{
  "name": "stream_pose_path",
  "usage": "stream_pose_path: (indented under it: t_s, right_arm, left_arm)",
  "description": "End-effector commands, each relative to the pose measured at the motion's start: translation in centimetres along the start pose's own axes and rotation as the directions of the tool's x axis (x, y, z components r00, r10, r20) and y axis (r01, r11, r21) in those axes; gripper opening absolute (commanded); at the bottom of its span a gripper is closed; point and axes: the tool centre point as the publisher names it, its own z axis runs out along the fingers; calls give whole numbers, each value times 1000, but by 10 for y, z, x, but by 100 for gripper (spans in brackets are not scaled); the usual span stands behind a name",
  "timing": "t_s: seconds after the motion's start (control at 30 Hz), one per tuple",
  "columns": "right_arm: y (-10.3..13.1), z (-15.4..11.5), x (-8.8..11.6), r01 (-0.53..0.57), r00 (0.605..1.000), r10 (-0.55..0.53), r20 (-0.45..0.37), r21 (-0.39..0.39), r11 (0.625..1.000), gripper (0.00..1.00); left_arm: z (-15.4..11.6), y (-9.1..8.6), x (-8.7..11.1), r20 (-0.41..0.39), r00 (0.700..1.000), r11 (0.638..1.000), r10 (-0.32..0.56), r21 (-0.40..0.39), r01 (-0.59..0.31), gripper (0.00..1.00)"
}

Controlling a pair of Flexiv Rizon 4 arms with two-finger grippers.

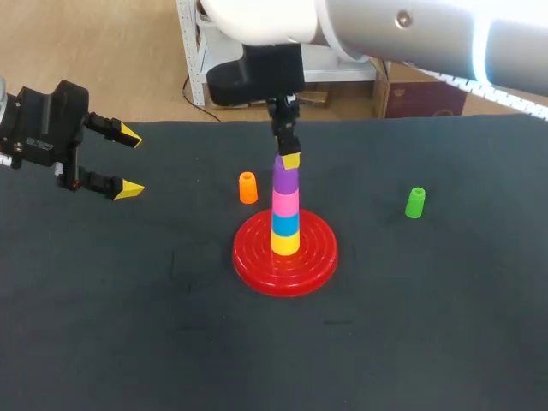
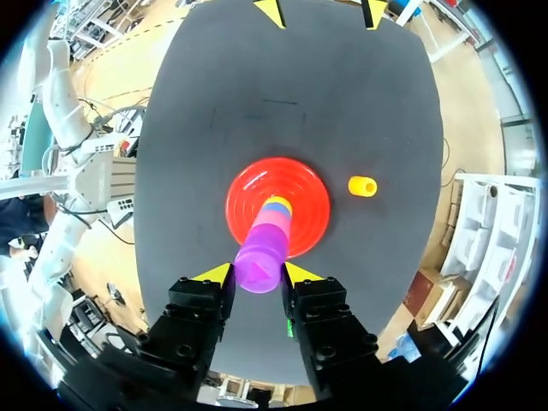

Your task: Pick up and stack the cylinders on the red base in this order: pink,purple,orange,green

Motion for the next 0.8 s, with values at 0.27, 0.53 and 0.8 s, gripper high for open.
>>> stream_pose_path:
  t_s: [0.27,0.53,0.8]
  right_arm:
    - [-4,-39,14,27,999,-32,33,143,989,100]
    - [-38,-64,5,0,999,-8,47,166,986,100]
    - [-91,-59,-29,-180,982,175,67,63,982,100]
  left_arm:
    - [0,0,1,-1,1000,1000,2,-1,-2,100]
    - [0,0,1,-1,1000,1000,2,-1,-2,100]
    - [0,0,1,-1,1000,1000,2,-1,-2,100]
